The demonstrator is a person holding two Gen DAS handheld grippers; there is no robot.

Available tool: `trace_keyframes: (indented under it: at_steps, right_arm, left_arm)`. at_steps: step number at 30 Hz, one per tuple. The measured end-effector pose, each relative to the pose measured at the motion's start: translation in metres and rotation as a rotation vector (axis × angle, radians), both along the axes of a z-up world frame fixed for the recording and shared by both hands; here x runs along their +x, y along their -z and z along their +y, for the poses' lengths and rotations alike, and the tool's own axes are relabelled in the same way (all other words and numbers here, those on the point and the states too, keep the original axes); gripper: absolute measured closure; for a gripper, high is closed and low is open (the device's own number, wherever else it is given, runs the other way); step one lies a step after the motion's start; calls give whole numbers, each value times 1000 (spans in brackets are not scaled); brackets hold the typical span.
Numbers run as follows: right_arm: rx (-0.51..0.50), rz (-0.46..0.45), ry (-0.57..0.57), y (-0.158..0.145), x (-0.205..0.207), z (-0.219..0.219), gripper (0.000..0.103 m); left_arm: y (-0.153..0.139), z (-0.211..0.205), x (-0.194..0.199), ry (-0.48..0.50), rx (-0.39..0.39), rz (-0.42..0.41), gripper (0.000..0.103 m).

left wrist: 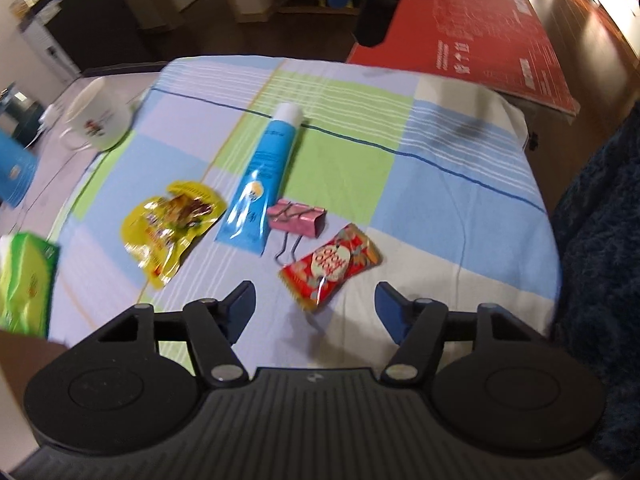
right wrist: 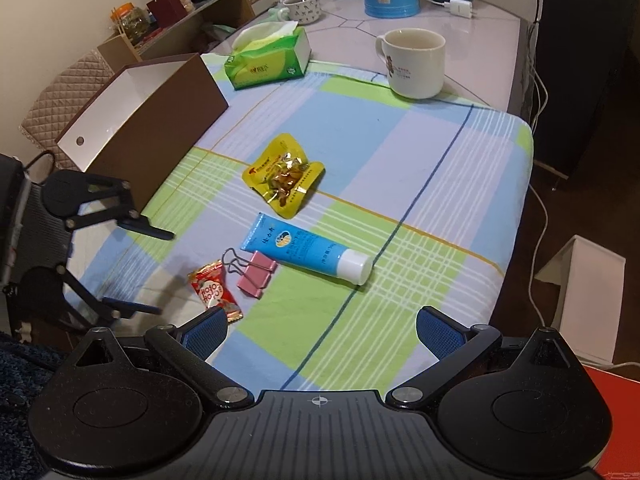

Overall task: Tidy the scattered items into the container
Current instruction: 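Move both open tools toward the blue tube and red candy packet, then grasp the red candy packet with the left tool while the right tool grasps the blue tube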

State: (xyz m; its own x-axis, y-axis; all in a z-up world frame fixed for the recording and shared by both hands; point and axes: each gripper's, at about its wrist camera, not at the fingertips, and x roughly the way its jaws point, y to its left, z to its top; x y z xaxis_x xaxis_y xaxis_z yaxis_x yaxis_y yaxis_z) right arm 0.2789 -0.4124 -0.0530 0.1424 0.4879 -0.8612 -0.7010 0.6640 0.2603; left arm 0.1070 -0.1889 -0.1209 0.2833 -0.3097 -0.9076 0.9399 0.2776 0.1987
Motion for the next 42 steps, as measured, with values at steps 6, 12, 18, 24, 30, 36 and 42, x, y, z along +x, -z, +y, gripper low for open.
trace_keyframes:
  at_steps: [6, 12, 18, 24, 30, 36, 42]
  right_arm:
    - [-11, 19, -2, 7, 15, -1, 0]
    - [-19, 35, -25, 15, 31, 5, 0]
    - [-27, 26, -102, 24, 44, 25, 0]
    - [-56, -26, -255, 40, 45, 55, 1]
    - [-119, -63, -454, 63, 40, 88, 22]
    - [-193, -77, -607, 86, 39, 113, 38]
    - [-257, -101, -681, 90, 29, 125, 65]
  left_arm:
    - [12, -5, 8, 58, 17, 47, 59]
    - [23, -10, 16, 114, 31, 95, 60]
    - [35, -14, 24, 171, 46, 143, 78]
    - [32, 3, 28, 60, 21, 179, 79]
    - [20, 27, 28, -69, -5, 194, 79]
    - [15, 43, 24, -155, -19, 194, 79]
    - [13, 52, 19, -204, -28, 188, 79]
